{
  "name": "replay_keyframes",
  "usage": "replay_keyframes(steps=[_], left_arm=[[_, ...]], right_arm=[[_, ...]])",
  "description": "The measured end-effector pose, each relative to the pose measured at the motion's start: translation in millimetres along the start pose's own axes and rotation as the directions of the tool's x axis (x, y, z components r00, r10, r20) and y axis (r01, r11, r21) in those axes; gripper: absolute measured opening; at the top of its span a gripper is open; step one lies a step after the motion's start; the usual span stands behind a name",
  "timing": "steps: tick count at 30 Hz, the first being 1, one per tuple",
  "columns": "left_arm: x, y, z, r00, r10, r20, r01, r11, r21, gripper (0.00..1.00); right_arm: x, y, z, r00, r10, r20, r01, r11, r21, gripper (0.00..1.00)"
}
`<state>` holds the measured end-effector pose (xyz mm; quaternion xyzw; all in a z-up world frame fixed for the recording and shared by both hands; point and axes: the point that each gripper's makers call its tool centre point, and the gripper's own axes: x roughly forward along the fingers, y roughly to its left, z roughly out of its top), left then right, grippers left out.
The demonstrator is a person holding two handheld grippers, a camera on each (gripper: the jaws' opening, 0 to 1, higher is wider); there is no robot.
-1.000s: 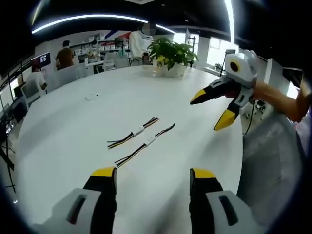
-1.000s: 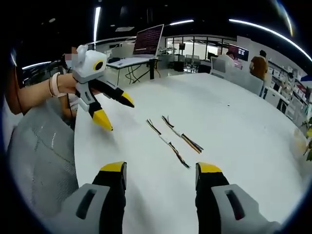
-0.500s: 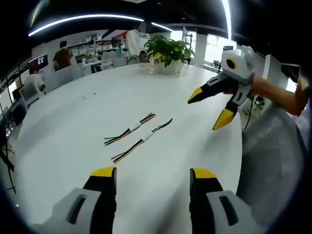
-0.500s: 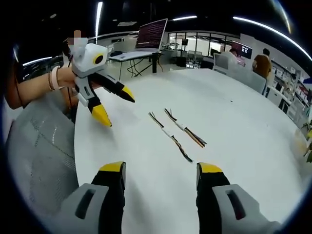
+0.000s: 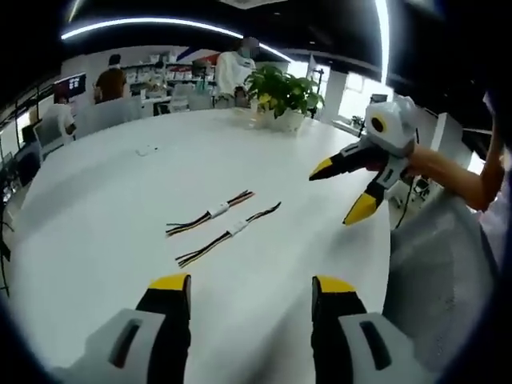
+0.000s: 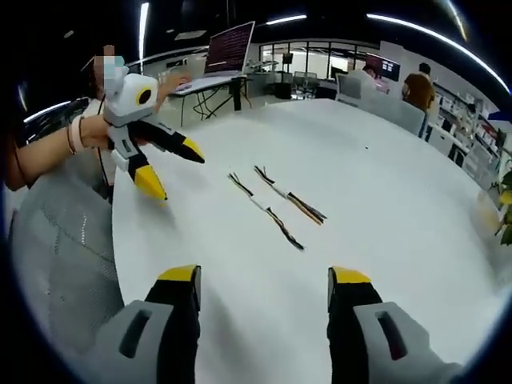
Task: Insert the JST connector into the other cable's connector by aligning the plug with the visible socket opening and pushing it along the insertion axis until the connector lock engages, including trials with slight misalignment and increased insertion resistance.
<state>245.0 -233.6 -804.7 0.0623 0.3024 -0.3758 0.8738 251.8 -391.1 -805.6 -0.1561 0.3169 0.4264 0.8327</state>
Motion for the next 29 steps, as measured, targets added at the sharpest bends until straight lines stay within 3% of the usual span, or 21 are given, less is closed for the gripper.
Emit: replay_keyframes(steps=[5, 12, 16, 18, 20, 22, 29], left_arm=[[1.3, 3.0, -6.9, 0.999, 0.017, -0.035, -0.017, 1.000, 0.017, 0.58], [0.4, 4.4, -3.4, 1.000, 0.018, -0.012, -0.018, 1.000, -0.006, 0.58], [1.2, 3.0, -5.4, 1.000, 0.012, -0.020, -0.012, 1.000, -0.009, 0.57], [1.2, 0.6, -2.1, 1.000, -0.007, 0.003, 0.007, 0.999, -0.038, 0.57], [0.8, 0.0, -0.2, 1.000, -0.018, 0.019, 0.019, 0.997, -0.068, 0.57], [0.7, 1.0, -1.0, 1.000, -0.006, 0.010, 0.006, 0.999, -0.054, 0.57], [2.4, -0.8, -4.3, 1.000, -0.009, -0.014, 0.008, 0.999, -0.038, 0.57]], right_arm=[[-0.9, -5.2, 0.5, 0.999, -0.036, -0.005, 0.036, 0.999, 0.020, 0.66], [-0.5, -10.5, 1.1, 0.997, -0.078, -0.010, 0.078, 0.997, 0.013, 0.78], [1.9, -7.8, -4.5, 0.996, -0.073, -0.044, 0.073, 0.997, 0.001, 0.80], [3.0, -6.9, -6.7, 0.995, -0.076, -0.059, 0.075, 0.997, -0.008, 0.81], [1.7, -12.3, -7.7, 0.990, -0.114, -0.079, 0.111, 0.993, -0.035, 0.80], [1.6, -15.3, -9.5, 0.986, -0.136, -0.095, 0.130, 0.989, -0.070, 0.81], [2.2, -13.5, -10.7, 0.986, -0.128, -0.103, 0.122, 0.990, -0.067, 0.82]])
